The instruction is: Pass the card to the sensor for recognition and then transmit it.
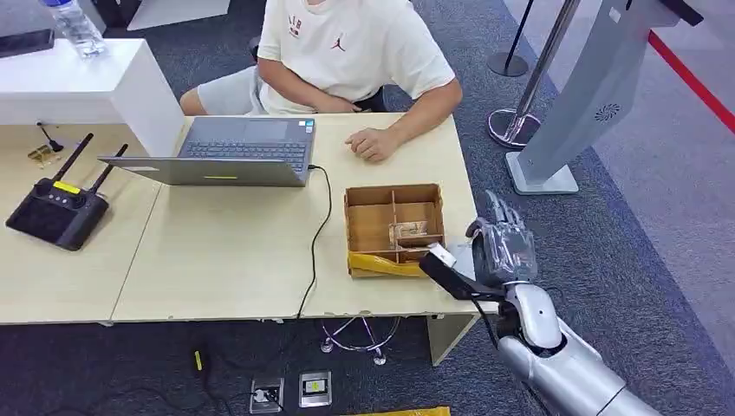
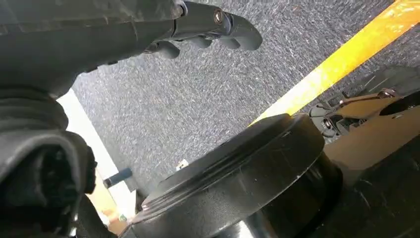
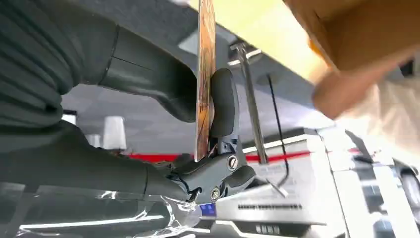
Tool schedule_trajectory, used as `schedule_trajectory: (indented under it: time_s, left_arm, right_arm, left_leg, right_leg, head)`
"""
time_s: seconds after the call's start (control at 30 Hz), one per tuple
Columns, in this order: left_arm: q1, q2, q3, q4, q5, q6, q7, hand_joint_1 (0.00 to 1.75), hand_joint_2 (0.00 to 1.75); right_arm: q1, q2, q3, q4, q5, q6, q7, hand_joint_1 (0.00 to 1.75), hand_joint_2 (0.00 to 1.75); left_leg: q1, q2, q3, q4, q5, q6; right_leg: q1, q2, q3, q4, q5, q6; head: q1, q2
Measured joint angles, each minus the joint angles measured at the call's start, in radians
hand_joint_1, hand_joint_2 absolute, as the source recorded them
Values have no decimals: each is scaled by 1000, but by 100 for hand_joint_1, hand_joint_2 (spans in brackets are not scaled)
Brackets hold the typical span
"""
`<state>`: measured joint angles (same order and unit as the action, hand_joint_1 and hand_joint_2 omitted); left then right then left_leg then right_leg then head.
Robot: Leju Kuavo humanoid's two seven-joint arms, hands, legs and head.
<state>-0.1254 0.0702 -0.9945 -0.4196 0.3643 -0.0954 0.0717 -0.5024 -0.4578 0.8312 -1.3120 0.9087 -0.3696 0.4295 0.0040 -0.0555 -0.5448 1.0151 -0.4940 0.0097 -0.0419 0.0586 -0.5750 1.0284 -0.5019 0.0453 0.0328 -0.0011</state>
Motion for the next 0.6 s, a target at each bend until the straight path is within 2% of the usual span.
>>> schedule_trajectory:
  time_s: [0.13,0.33,0.6]
  left_arm:
    - [-5,-1,0,0,-12,0,2,0,0]
    - [-27,-1,-9,0,-38,0,29,0,0]
    - [-48,-3,-35,0,-65,0,48,0,0]
  right_arm:
    - [-71,-2,-10,-51,40,10,9,175,175]
    - [-230,0,-10,-83,75,61,28,175,175]
    - [-324,12,5,-87,75,93,32,175,175]
  left_leg:
    - [0,0,0,0,0,0]
    - [0,0,0,0,0,0]
    - [0,0,-2,0,0,0]
  right_leg:
    - [0,0,0,0,0,0]
    - [0,0,0,0,0,0]
    - [0,0,-1,1,0,0]
  head:
    - [0,0]
    - [0,0]
    - [0,0]
